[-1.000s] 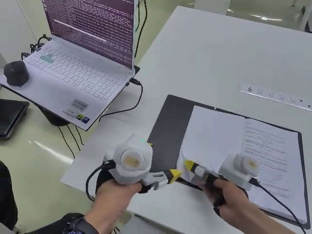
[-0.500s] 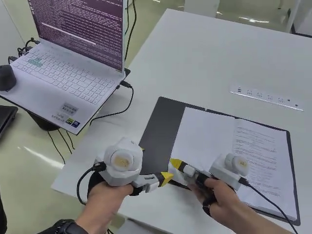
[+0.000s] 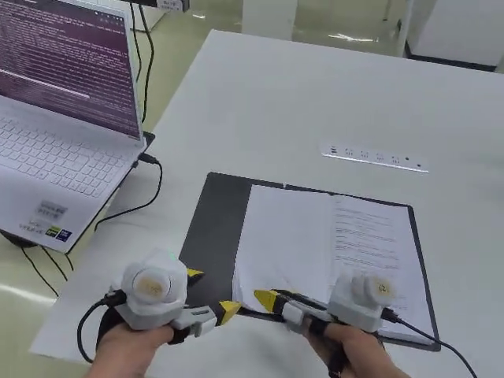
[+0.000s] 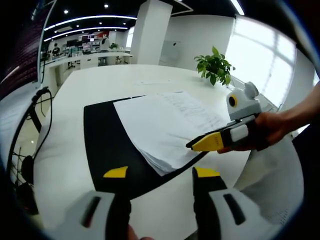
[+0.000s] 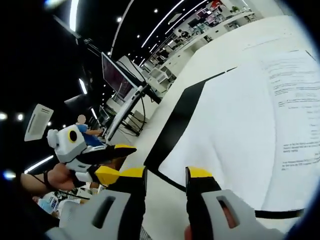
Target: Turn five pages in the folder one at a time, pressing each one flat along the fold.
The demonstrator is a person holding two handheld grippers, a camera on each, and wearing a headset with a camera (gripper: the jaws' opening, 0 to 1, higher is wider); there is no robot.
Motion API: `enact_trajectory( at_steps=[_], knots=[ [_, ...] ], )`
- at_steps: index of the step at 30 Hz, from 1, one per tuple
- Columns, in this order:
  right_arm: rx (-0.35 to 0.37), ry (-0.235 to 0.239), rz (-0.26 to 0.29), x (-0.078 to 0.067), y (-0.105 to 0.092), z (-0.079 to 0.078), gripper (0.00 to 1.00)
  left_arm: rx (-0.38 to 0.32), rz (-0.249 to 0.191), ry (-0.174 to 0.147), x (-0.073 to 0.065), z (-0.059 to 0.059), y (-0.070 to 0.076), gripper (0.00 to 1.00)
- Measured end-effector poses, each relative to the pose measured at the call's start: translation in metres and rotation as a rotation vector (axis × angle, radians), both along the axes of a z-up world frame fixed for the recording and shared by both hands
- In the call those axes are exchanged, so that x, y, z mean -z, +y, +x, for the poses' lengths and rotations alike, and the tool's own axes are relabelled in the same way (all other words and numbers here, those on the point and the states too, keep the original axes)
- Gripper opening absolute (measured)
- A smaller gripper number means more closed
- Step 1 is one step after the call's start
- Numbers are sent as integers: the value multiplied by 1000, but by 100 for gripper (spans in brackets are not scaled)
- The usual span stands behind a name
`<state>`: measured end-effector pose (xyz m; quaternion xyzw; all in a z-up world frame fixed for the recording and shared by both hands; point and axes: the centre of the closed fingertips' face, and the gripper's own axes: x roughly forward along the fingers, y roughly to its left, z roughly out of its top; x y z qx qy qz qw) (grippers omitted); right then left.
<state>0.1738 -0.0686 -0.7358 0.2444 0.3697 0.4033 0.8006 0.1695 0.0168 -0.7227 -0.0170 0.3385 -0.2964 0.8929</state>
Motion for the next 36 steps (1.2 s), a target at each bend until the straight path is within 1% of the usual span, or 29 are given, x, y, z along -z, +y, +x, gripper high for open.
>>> enact_trajectory(
  at_steps=[2, 4, 6, 8, 9, 10, 13, 16, 19, 20, 21, 22, 23, 24, 25, 26, 28, 29, 30, 31, 32, 33, 36],
  knots=[
    [-1, -10, -17, 0, -12, -3, 29, 7, -8, 12, 3, 2, -3, 46],
    [3, -18, -41, 1, -22, -3, 29, 13, -17, 20, 3, 3, -7, 43],
    [12, -30, -62, 1, -34, -2, 29, 20, -29, 25, 4, 8, -13, 40],
    [25, -34, -72, 2, -44, 0, 29, 20, -43, 24, 3, 12, -18, 36],
    [34, -41, -79, 0, -51, 1, 28, 19, -55, 21, 2, 16, -22, 33],
    [41, -43, -81, -1, -55, 1, 28, 19, -60, 22, 3, 18, -24, 31],
    [103, -47, -67, -5, -71, 8, 28, 34, -70, 17, 2, 25, -35, 24],
    [131, -40, -69, -1, -80, 10, 26, 46, -77, 25, 6, 28, -43, 18],
    [151, -27, -66, 3, -83, 10, 25, 64, -68, 43, 13, 27, -51, 12],
    [152, -24, -67, 4, -83, 10, 24, 68, -55, 57, 18, 27, -52, 11],
    [152, -22, -69, 6, -83, 10, 24, 63, -51, 67, 21, 27, -52, 9],
    [152, -19, -71, 7, -83, 10, 24, 49, -58, 90, 26, 27, -53, 8],
    [153, -18, -70, 8, -83, 10, 23, 40, -62, 107, 30, 28, -53, 6],
    [156, -14, -68, 9, -82, 11, 23, 32, -58, 118, 38, 30, -52, 5],
    [160, -12, -66, 10, -81, 11, 22, 33, -48, 121, 43, 30, -52, 4],
    [162, -10, -65, 11, -81, 12, 22, 27, -28, 147, 50, 28, -49, 4],
    [155, -5, -64, 13, -78, 12, 21, 23, 22, 166, 62, 26, -43, 3],
    [146, -7, -66, 13, -76, 12, 21, 26, 62, 188, 69, 23, -38, 0],
    [144, -8, -67, 13, -75, 12, 21, 31, 101, 208, 75, 19, -33, 0],
    [141, -9, -67, 14, -75, 12, 21, 18, 94, 159, 73, 25, -29, 0],
    [142, -9, -66, 14, -75, 13, 21, -32, 39, 220, 73, 19, -31, 0],
    [145, -8, -64, 15, -76, 15, 20, -15, 32, 208, 72, 20, -31, 0],
    [154, -5, -57, 16, -75, 19, 19, -18, 28, 208, 70, 21, -33, 0]
  ],
)
